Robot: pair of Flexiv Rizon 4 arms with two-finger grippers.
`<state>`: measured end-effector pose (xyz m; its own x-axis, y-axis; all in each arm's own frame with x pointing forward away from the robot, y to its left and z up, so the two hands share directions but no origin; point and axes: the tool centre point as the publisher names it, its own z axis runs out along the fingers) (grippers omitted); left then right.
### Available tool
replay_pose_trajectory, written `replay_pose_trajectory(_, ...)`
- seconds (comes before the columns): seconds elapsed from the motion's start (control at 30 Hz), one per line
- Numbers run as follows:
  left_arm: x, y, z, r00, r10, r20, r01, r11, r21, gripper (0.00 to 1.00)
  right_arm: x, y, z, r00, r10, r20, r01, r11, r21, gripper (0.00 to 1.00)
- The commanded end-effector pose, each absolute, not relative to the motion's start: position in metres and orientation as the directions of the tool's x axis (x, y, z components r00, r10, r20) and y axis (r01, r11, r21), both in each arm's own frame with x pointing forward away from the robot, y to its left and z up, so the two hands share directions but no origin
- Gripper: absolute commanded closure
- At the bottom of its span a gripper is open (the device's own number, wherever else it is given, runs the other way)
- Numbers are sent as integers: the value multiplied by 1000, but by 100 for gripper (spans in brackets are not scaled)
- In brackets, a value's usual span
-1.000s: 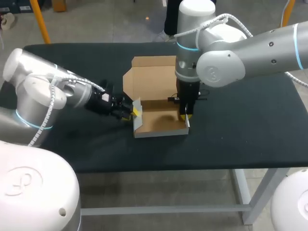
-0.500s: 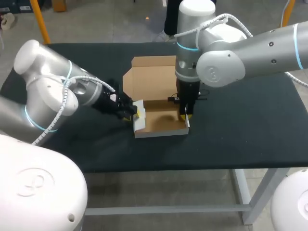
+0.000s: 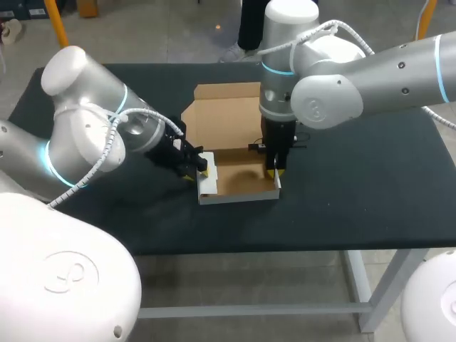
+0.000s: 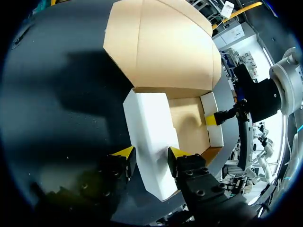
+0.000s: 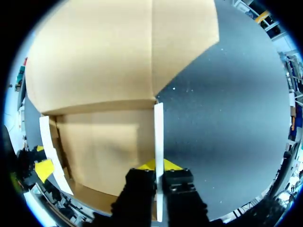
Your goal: Assemble the packaging by folding the flat box into shape, placing the metal phone stand inside, and closing the box properly
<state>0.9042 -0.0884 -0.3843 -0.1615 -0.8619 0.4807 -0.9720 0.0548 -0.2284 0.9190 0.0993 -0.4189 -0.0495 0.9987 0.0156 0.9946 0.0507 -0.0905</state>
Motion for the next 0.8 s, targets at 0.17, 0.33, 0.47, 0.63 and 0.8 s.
replay_pose_trajectory(0.17, 910, -94, -392, -71, -988, 134, -978, 43, -204, 59, 920, 100, -419, -50, 999, 14, 994, 52, -95, 100)
replay_pose_trajectory(0.33, 910, -93, -395, -47, -998, 36, -978, 38, -206, 62, 920, 100, -419, -50, 999, 14, 994, 52, -95, 100)
replay_pose_trajectory(0.47, 911, -91, -398, -37, -999, -5, -978, 37, -204, 70, 920, 100, -419, -50, 999, 14, 994, 52, -95, 100)
replay_pose_trajectory(0.63, 912, -88, -400, -23, -998, -60, -981, 34, -193, 71, 920, 100, -419, -50, 999, 14, 994, 52, -95, 100)
replay_pose_trajectory(0.8, 914, -83, -401, -8, -995, -100, -981, 28, -192, 74, 920, 100, -419, -50, 999, 14, 994, 52, -95, 100)
